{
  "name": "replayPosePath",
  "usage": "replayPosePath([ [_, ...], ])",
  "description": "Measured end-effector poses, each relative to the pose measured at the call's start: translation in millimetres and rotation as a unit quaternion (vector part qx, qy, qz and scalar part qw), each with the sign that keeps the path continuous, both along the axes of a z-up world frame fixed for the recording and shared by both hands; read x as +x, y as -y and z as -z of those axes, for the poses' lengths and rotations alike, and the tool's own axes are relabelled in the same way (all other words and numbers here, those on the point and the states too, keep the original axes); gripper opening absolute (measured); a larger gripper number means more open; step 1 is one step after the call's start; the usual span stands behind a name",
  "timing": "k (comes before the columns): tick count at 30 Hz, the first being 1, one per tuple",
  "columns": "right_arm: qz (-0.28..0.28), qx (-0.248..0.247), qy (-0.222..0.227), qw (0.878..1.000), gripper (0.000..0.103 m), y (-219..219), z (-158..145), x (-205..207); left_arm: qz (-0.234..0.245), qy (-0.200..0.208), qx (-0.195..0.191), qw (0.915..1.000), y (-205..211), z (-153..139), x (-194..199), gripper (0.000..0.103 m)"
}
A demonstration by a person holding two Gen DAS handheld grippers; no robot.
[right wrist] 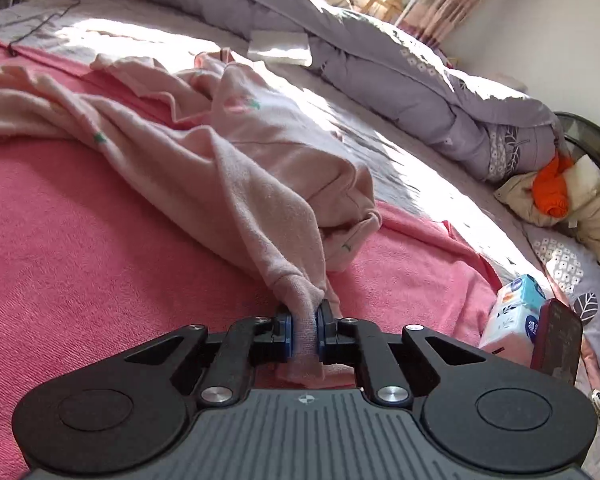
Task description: Fold clothes
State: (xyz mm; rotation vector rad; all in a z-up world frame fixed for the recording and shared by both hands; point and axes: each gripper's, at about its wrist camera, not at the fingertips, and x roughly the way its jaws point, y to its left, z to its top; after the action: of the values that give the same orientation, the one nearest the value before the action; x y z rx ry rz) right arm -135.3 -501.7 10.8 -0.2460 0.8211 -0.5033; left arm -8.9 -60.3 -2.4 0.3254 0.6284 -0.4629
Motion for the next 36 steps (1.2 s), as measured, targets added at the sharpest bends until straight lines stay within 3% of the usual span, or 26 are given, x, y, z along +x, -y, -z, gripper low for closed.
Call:
replayPosePath([
  [6,-0.037,0.051,0.146,0.987,0.013,-17.1,-116.0,-67.1,0.0,0.007,0.007,0.9999,1.6,-2.5,-1.8,0.101],
  [9,-0.029,0.066,0.188,0.98,0.014,-8.8,-161.9,-79.8,0.0,0.007,0.007,0.9999,1.9,-3.1,-0.9,0.101],
  [11,-0.001,0.082,0.201,0.976,0.015,7.3,-172.0,-72.5,0.0,0.006,0.006,1.0,1.8,-3.3,-0.5,0.101],
  [14,0.054,0.104,0.186,0.976,0.017,43.2,-152.6,-38.6,0.0,0.006,0.006,1.0,1.8,-3.3,-0.2,0.101],
  [16,0.099,0.127,0.154,0.975,0.028,73.2,-114.1,-8.9,-0.001,0.006,0.006,1.0,1.9,-3.2,-0.2,0.101],
  [17,0.122,0.134,0.135,0.974,0.041,84.3,-94.0,3.9,-0.001,0.006,0.006,1.0,1.9,-3.1,-0.2,0.102],
  [20,0.171,0.145,0.082,0.971,0.046,95.8,-34.2,28.1,-0.001,0.007,0.006,1.0,1.7,-2.9,0.2,0.102],
  [23,0.11,0.111,0.088,0.984,0.048,62.9,-20.4,19.4,-0.001,0.007,0.007,1.0,2.1,-2.5,0.4,0.102],
  [24,0.083,0.08,0.094,0.989,0.051,47.9,-20.6,14.9,-0.002,0.007,0.007,1.0,2.0,-2.5,0.3,0.102],
  [26,-0.015,0.014,0.114,0.993,0.054,8.3,-32.7,1.6,-0.002,0.009,0.008,0.9999,2.1,-2.3,0.1,0.103],
  [29,-0.165,-0.052,0.086,0.981,0.06,-52.8,-37.8,0.5,-0.002,0.012,0.01,0.9999,2.3,-2.4,-1.3,0.103],
  [31,-0.213,-0.087,0.043,0.972,0.06,-83.5,-25.6,17.6,-0.002,0.013,0.011,0.9999,2.6,-2.7,-2.0,0.103],
  [34,-0.219,-0.115,0.002,0.969,0.047,-104.3,-1.6,53.5,-0.002,0.013,0.009,0.9999,1.8,-2.7,-2.4,0.103],
  [36,-0.196,-0.107,-0.013,0.975,0.003,-103.5,7.2,75.6,-0.002,0.012,0.007,0.9999,0.8,-2.7,-2.2,0.103],
])
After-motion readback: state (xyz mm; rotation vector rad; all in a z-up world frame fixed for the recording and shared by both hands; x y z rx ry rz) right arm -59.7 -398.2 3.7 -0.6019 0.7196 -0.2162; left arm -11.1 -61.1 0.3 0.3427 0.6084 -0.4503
